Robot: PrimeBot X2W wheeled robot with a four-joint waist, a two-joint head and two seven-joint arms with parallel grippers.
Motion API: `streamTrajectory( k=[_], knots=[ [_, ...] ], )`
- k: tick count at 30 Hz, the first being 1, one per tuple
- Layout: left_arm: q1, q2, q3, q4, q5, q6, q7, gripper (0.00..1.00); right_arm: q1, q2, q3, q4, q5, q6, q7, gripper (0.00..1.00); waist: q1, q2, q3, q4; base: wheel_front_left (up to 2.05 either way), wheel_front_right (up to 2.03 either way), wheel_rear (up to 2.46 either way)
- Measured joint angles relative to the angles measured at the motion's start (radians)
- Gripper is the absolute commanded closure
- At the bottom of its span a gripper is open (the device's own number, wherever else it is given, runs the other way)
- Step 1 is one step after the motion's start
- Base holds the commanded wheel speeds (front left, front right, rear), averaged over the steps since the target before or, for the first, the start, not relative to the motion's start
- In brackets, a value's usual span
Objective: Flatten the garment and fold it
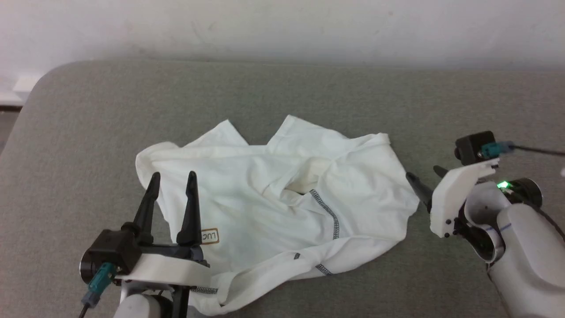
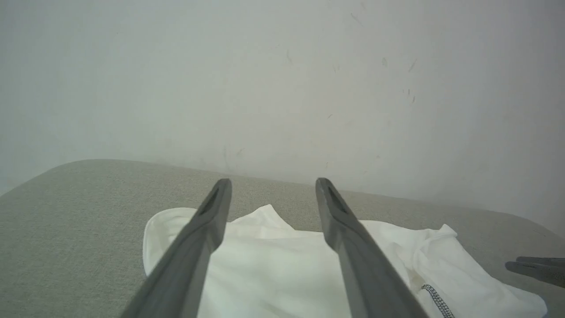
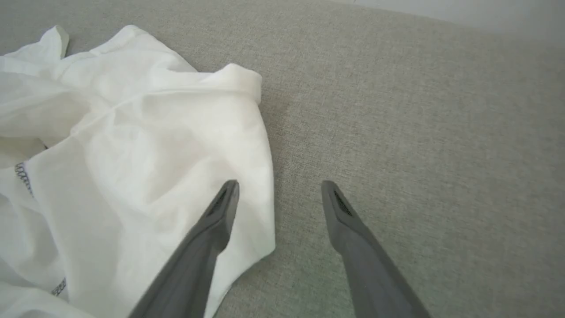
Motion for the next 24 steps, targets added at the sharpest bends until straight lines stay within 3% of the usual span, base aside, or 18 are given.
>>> streamTrajectory(
  k=[6,7,8,9,12,15,24],
  knots=[
    [-0.014,-0.049,0.039,0.025,0.035,-0.047,0.0,0.0,-0.111,-0.046,0.143,0.164,0.107,0.0,0.196,0.0,0.0,0.0,0.045,0.048,0.0,0.0,0.0],
    [-0.015,-0.053,0.045,0.028,0.041,-0.053,0.0,0.0,-0.129,-0.058,0.161,0.171,0.126,0.0,0.223,0.55,-0.0001,0.0,0.049,0.054,0.0,0.0,0.0],
    [-0.015,-0.057,0.052,0.031,0.046,-0.057,0.0,0.0,-0.143,-0.068,0.177,0.173,0.148,0.0,0.241,0.92,-0.0001,0.0,0.053,0.06,0.0,0.0,0.0],
    [-0.015,-0.061,0.06,0.036,0.053,-0.062,0.0,0.0,-0.153,-0.076,0.188,0.172,0.167,0.0,0.246,1.0,0.0,0.0,0.055,0.063,0.0,0.0,0.0],
    [-0.014,-0.069,0.079,0.044,0.071,-0.071,0.0,0.0,-0.162,-0.101,0.211,0.162,0.185,0.001,0.198,1.0,0.0,0.0,0.054,0.059,0.0,0.0,0.0],
    [-0.013,-0.072,0.091,0.05,0.087,-0.08,0.0,0.0,-0.164,-0.14,0.168,0.163,0.182,0.001,0.106,1.0,0.0002,0.0,0.046,0.045,0.0,0.0,0.0],
    [-0.012,-0.079,0.104,0.089,0.114,-0.106,0.0,0.0,-0.087,-0.264,-0.155,0.274,0.138,0.001,-0.025,1.0,0.0,-0.0001,0.026,0.005,0.0,0.0,0.0]
  ],
)
